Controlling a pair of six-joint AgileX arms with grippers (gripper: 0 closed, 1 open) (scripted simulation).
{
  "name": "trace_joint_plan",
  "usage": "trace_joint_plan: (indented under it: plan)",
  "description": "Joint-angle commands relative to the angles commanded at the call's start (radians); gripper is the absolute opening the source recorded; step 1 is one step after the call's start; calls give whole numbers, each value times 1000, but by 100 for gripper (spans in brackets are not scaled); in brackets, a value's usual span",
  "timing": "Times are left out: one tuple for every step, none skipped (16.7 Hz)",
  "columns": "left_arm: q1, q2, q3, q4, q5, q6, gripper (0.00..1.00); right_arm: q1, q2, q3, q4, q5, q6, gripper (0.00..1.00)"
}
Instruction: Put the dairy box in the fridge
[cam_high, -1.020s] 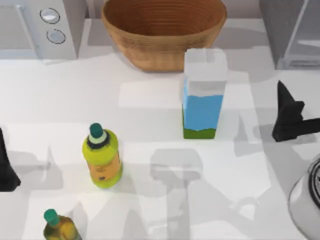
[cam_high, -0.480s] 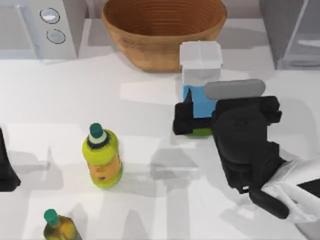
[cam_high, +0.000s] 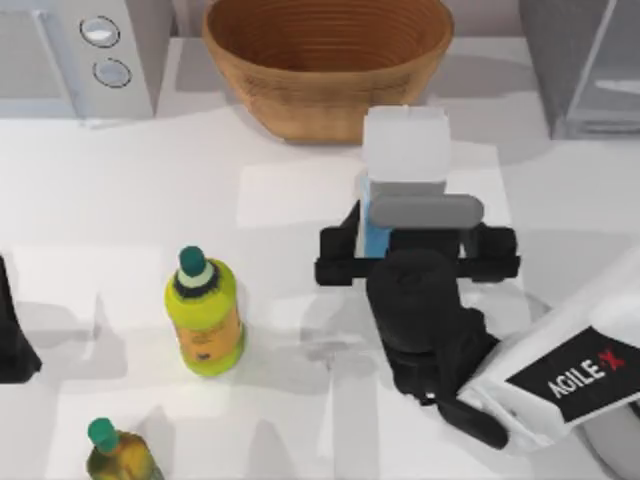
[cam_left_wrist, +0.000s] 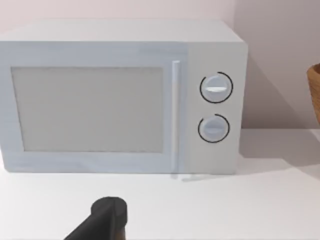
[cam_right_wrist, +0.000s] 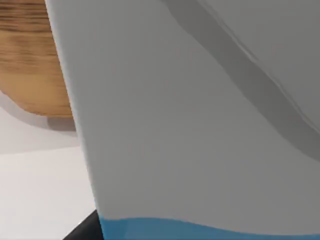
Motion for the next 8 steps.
trace_joint_plan:
  plan:
    - [0,0,0,0,0,0,100,0,0,0,0,0,0,100]
    - [0,0,0,0,0,0,100,0,0,0,0,0,0,100]
    - [0,0,0,0,0,0,100,-5,-2,-4,-2,-2,-1,100]
    - [0,0,0,0,0,0,100,-7,0,-1,-2,-4,-2,100]
    - [0,0,0,0,0,0,100,-13,8,11,-1,-12,-5,100]
    - [0,0,0,0,0,0,100,-24,23,30,0,-23,-10,100]
    - [0,0,0,0,0,0,100,-39,41,53,1,-36,-17,100]
    - [0,0,0,0,0,0,100,-55,60,78,2,-51,-25,100]
